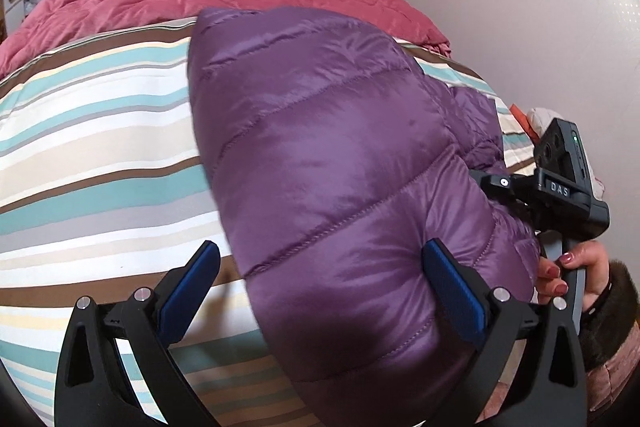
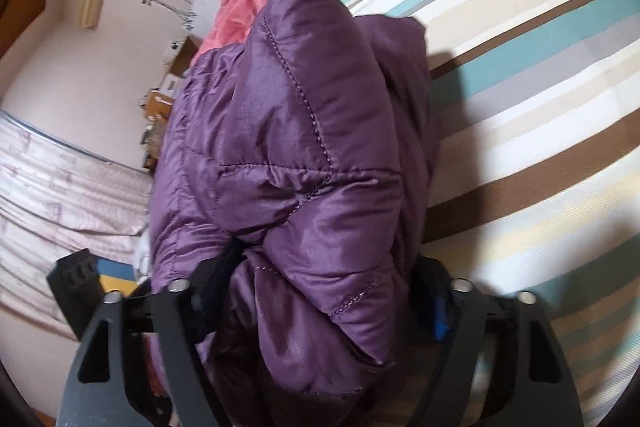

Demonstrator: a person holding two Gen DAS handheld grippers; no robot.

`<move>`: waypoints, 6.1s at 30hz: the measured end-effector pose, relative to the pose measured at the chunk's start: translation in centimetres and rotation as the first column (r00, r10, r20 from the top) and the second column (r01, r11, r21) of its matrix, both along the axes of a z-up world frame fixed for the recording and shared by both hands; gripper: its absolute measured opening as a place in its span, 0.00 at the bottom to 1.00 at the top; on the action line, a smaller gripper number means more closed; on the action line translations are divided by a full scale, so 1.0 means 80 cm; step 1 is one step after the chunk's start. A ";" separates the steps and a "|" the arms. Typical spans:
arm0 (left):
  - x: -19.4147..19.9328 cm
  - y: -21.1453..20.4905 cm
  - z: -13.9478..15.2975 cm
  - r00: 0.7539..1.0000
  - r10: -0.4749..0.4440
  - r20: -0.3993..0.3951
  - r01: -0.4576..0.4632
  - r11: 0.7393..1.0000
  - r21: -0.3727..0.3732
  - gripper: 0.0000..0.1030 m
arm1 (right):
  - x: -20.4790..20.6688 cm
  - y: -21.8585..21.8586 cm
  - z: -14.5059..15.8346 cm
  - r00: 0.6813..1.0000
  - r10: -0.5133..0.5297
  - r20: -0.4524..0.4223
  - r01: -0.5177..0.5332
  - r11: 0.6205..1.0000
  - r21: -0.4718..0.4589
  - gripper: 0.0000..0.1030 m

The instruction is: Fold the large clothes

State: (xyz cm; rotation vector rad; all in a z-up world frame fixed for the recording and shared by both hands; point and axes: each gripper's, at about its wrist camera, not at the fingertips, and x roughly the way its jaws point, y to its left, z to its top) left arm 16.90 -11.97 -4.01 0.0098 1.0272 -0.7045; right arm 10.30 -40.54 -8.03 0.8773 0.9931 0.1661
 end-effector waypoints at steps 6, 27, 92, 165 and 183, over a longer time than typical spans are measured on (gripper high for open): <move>-0.009 -0.015 0.006 0.998 -0.050 0.038 0.049 0.999 0.022 0.76 | -0.007 0.003 -0.006 0.998 -0.016 0.061 0.011 0.998 0.069 0.47; -0.020 0.031 0.075 0.947 -0.009 0.322 -0.004 0.999 0.041 0.44 | 0.010 0.050 0.060 0.931 0.100 0.351 -0.100 0.995 -0.019 0.39; -0.016 0.195 0.015 0.812 0.477 0.337 -0.537 0.837 0.107 0.98 | 0.042 0.268 0.104 0.932 0.222 0.287 -0.016 0.816 -0.578 0.91; -0.139 0.226 0.040 0.736 0.541 0.407 -0.611 0.789 0.056 0.98 | -0.070 0.309 0.132 0.898 0.260 0.356 0.075 0.705 -0.705 0.97; -0.137 0.225 0.037 0.739 0.545 0.395 -0.613 0.788 0.060 0.98 | -0.070 0.310 0.131 0.898 0.262 0.354 0.073 0.705 -0.705 0.97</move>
